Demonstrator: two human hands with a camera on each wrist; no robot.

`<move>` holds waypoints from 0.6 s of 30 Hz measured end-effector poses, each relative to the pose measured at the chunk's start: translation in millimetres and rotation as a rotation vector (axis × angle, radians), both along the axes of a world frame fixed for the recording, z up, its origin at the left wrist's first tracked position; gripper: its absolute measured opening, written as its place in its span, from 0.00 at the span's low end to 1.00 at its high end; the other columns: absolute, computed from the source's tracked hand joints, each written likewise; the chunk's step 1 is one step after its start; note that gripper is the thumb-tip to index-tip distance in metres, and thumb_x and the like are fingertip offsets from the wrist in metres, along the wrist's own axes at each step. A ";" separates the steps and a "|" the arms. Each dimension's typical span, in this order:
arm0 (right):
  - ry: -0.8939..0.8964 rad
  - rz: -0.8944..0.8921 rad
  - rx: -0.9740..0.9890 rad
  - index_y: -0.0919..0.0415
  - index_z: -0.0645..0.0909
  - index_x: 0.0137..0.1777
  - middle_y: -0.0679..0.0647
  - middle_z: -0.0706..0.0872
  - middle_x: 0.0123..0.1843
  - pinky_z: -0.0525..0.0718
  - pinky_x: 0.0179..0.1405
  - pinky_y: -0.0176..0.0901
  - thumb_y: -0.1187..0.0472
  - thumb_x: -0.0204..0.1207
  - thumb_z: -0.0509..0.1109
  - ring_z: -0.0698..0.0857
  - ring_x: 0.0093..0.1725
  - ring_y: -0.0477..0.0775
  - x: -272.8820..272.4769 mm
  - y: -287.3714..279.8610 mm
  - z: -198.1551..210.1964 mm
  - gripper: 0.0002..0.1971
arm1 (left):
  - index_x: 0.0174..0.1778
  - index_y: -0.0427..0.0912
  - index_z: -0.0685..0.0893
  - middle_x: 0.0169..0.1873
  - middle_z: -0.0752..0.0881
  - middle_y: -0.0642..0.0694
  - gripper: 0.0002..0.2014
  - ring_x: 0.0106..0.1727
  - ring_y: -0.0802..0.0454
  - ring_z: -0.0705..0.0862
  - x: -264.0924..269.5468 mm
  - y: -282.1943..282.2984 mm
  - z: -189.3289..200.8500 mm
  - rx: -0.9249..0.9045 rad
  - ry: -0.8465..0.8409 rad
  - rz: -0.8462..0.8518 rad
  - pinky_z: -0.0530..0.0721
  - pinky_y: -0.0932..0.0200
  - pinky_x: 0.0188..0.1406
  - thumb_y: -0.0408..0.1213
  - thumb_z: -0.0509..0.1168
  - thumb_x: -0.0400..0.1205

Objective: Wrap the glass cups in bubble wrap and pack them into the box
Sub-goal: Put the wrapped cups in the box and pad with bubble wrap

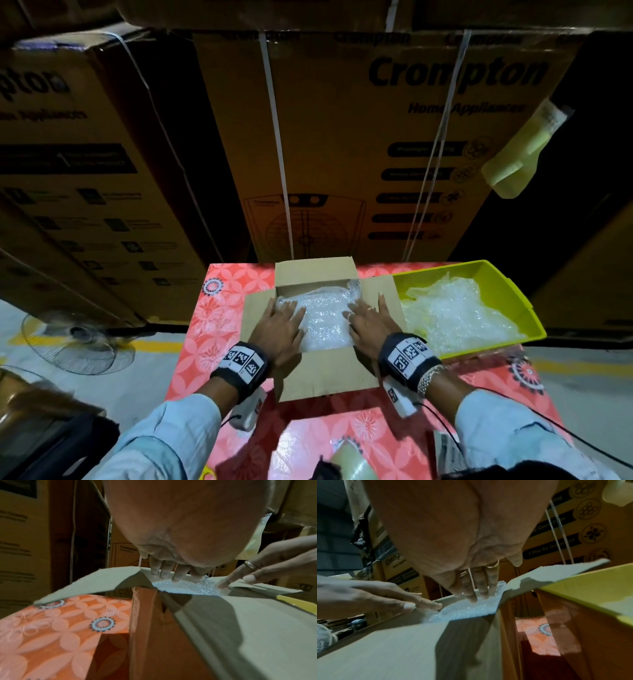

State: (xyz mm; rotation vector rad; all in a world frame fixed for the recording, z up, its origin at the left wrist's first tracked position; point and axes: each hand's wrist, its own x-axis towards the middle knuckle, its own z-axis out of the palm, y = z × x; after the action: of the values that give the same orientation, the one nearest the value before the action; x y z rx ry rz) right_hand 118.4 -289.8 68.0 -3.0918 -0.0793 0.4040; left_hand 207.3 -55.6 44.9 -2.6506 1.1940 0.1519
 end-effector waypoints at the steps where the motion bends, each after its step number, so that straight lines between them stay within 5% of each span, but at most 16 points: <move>1: 0.000 -0.008 -0.029 0.56 0.63 0.87 0.57 0.57 0.91 0.36 0.84 0.77 0.50 0.90 0.55 0.52 0.90 0.57 7.5 -3.5 3.9 0.27 | 0.92 0.42 0.53 0.90 0.55 0.36 0.48 0.91 0.39 0.54 4.3 -2.2 0.9 0.013 -0.007 0.038 0.38 0.36 0.89 0.64 0.22 0.79; 5: 0.157 -0.020 -0.197 0.59 0.52 0.90 0.60 0.40 0.92 0.30 0.80 0.82 0.38 0.84 0.61 0.38 0.91 0.60 38.0 -9.3 0.7 0.42 | 0.92 0.40 0.48 0.91 0.51 0.35 0.45 0.91 0.37 0.50 19.8 -11.4 -9.1 0.167 0.024 0.093 0.37 0.32 0.88 0.70 0.42 0.87; 9: 0.195 0.054 -0.332 0.61 0.57 0.88 0.62 0.47 0.92 0.27 0.73 0.88 0.36 0.79 0.64 0.38 0.90 0.63 45.7 -12.9 -15.8 0.44 | 0.92 0.42 0.45 0.90 0.50 0.33 0.44 0.91 0.33 0.50 23.5 -12.6 -14.5 0.261 0.028 0.064 0.37 0.26 0.86 0.69 0.46 0.87; 13: 0.108 0.072 -0.253 0.57 0.57 0.89 0.60 0.49 0.92 0.26 0.76 0.85 0.43 0.85 0.59 0.40 0.91 0.61 29.1 -12.6 -12.9 0.36 | 0.92 0.44 0.48 0.90 0.53 0.35 0.39 0.91 0.35 0.51 12.2 -7.1 -4.0 0.202 0.023 0.082 0.39 0.29 0.87 0.64 0.46 0.90; 16: 0.019 0.023 -0.055 0.54 0.59 0.89 0.55 0.56 0.91 0.27 0.79 0.81 0.45 0.89 0.49 0.48 0.91 0.56 -0.2 -9.4 -5.8 0.30 | 0.89 0.42 0.61 0.84 0.72 0.36 0.33 0.86 0.39 0.68 -0.2 9.3 -0.3 -0.019 -0.016 0.016 0.39 0.35 0.89 0.57 0.44 0.90; 18: 0.078 0.020 0.011 0.54 0.66 0.87 0.52 0.63 0.89 0.27 0.79 0.80 0.42 0.90 0.44 0.50 0.91 0.53 -18.7 -6.3 -5.8 0.30 | 0.77 0.44 0.81 0.64 0.90 0.43 0.29 0.70 0.46 0.85 -13.0 21.7 -4.6 -0.138 -0.051 -0.117 0.45 0.35 0.88 0.54 0.45 0.91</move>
State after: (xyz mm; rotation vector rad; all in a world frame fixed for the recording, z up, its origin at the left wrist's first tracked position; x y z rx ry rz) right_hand 99.7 -296.1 62.2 -3.0628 -0.1107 0.5229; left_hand 194.3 -33.9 40.3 -2.6731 1.3847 -0.0180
